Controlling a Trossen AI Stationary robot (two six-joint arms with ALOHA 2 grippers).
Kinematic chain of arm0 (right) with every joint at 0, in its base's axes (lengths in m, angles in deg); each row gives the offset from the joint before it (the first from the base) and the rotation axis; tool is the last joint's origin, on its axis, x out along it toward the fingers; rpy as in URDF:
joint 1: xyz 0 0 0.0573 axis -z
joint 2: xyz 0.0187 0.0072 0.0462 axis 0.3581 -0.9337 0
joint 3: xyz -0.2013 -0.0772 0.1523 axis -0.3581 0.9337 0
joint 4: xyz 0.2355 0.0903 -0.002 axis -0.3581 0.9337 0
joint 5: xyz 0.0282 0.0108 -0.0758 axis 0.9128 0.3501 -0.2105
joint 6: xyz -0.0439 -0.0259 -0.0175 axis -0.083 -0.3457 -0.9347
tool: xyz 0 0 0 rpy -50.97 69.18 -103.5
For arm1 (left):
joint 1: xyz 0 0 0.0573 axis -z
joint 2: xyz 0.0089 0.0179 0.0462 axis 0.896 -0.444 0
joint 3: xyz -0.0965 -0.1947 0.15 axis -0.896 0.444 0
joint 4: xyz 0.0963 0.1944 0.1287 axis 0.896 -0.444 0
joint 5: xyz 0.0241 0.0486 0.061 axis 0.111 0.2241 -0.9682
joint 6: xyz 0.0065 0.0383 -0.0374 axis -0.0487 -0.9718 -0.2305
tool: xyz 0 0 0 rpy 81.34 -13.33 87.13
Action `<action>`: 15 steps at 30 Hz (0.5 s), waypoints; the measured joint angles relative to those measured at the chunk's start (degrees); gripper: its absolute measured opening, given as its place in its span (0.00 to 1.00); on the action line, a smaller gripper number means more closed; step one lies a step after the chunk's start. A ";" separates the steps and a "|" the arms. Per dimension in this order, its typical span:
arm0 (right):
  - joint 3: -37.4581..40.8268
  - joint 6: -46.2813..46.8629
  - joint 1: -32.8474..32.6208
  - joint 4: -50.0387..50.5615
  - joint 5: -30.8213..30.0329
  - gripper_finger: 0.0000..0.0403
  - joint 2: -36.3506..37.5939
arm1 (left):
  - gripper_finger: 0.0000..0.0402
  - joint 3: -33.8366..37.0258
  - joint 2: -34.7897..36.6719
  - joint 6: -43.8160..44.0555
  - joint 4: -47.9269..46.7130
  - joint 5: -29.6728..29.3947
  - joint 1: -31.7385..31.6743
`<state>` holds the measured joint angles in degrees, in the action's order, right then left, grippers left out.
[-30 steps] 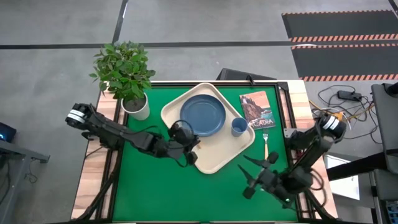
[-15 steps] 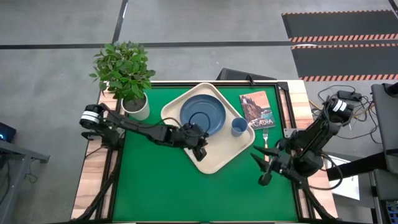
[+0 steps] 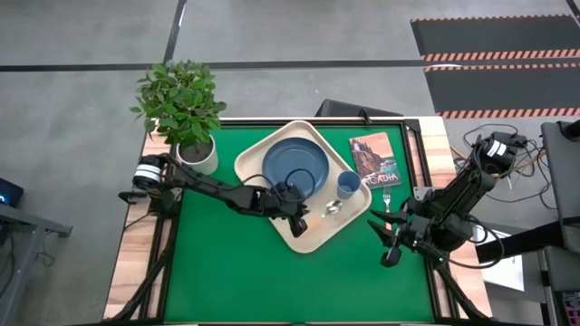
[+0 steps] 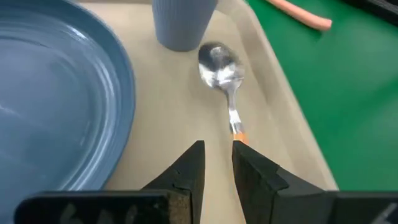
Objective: Pick and place plate/cup/fork/spoon on tray
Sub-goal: Put the spoon on the white serving tray to the bottom of the blue cup
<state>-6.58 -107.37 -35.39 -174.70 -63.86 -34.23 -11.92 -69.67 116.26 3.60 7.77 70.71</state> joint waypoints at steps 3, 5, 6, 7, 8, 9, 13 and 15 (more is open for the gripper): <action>0.00 0.01 0.00 0.55 -0.04 0.28 0.00 | 0.16 0.15 -0.29 0.03 -0.59 0.04 0.00; 0.00 0.02 0.00 0.78 -0.04 0.28 0.00 | 0.16 0.07 -0.11 -0.05 -0.08 0.04 0.01; 0.00 0.06 0.00 0.78 -0.04 0.28 0.00 | 0.16 0.03 0.14 -0.11 -0.03 0.02 0.09; 0.00 0.09 0.00 0.77 -0.06 0.28 0.00 | 0.16 -0.01 0.41 -0.14 -0.05 0.00 0.26; 0.00 0.08 0.00 0.78 -0.04 0.29 -0.02 | 0.16 -0.04 0.76 -0.48 -0.03 0.02 0.54; 0.00 0.09 0.00 0.83 -0.07 0.29 -0.02 | 0.16 -0.04 0.96 -1.35 0.11 0.04 1.01; 0.00 0.08 0.00 0.87 -0.07 0.28 -0.02 | 0.16 -0.01 0.97 -7.45 1.50 0.13 4.28; 0.00 0.08 0.00 1.04 -0.07 0.28 -0.02 | 0.16 -0.26 0.37 -11.15 2.46 0.15 6.55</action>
<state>-6.58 -107.28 -35.39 -173.66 -63.93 -34.25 -12.18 -69.30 105.11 6.06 7.92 77.26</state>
